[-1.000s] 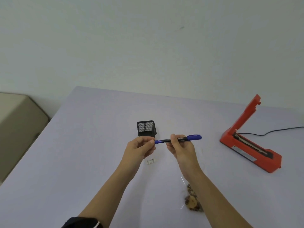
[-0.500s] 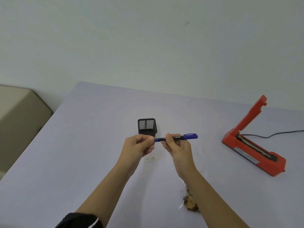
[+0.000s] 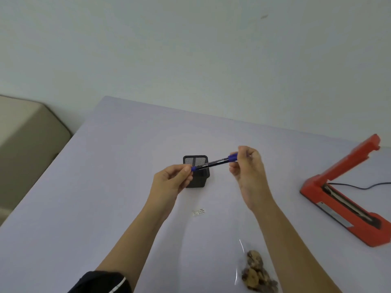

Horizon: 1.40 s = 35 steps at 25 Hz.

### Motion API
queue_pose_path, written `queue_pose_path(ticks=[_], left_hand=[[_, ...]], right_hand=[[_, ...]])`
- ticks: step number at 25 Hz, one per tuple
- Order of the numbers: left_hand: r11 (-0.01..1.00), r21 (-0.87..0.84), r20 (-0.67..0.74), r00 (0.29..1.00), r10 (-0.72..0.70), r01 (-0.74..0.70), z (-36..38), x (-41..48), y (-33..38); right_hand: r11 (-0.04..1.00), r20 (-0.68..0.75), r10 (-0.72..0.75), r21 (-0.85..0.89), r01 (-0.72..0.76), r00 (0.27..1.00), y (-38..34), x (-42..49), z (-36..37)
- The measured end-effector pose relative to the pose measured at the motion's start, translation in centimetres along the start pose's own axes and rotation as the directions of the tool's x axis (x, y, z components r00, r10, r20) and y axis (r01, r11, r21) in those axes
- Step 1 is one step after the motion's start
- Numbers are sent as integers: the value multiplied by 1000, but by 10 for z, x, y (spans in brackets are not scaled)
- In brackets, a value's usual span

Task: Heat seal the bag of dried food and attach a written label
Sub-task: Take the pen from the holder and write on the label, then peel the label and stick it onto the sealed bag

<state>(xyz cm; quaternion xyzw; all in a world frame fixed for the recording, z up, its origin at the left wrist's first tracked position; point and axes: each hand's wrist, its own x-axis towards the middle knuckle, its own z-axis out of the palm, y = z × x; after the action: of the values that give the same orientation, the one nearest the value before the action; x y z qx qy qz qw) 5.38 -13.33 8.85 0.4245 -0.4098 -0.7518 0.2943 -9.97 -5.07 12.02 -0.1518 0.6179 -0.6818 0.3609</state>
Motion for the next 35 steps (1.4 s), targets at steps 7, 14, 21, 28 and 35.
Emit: queue_pose_path(ticks=[7, 14, 21, 28, 35], left_hand=[[568, 822, -105, 974, 202, -30, -6, 64, -13], [514, 854, -1, 988, 157, -81, -6, 80, -38], [611, 785, -188, 902, 388, -100, -30, 53, -54], [278, 935, 186, 973, 140, -219, -51, 24, -147], [428, 894, 110, 991, 78, -133, -40, 28, -135]], right_hand=[[763, 92, -216, -605, 227, 972, 38, 69, 15], [407, 273, -179, -854, 324, 945, 95, 85, 27], [591, 8, -322, -780, 208, 947, 112, 73, -25], [377, 430, 194, -863, 338, 882, 174, 16, -53], [515, 346, 141, -826, 229, 928, 173, 4, -36]])
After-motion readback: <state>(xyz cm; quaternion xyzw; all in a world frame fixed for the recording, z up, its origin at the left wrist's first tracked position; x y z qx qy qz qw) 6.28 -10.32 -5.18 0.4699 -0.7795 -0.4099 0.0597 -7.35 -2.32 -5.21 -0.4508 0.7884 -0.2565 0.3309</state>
